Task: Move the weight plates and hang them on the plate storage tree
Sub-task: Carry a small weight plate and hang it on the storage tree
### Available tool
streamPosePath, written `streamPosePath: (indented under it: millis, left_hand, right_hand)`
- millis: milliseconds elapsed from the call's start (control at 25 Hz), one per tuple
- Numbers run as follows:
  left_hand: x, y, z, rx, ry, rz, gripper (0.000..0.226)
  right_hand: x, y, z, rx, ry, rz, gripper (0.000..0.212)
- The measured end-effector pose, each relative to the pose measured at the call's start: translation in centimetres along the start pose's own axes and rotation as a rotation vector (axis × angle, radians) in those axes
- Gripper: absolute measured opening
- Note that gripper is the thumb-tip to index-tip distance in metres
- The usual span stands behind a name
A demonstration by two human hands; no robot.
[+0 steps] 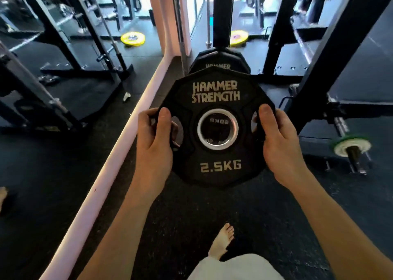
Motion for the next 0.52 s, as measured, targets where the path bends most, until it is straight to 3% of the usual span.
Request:
streamPosePath:
  millis: [520]
  left_hand:
    - [-11.0, -25.9, -11.5, -0.014, 0.181, -0.363, 0.022]
  right_hand:
    - [18.6, -22.3, -0.5, -0.133, -0.006, 0.387, 0.048]
Point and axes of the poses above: each hand's wrist, its own y-axis away from the middle knuckle, its own z-axis out of the back of the hand, x = y × z, the point moved 1 cm from there along -y, towards the middle knuckle, and after that the axes turned 6 degrees about -z, right-handed, at the moved point
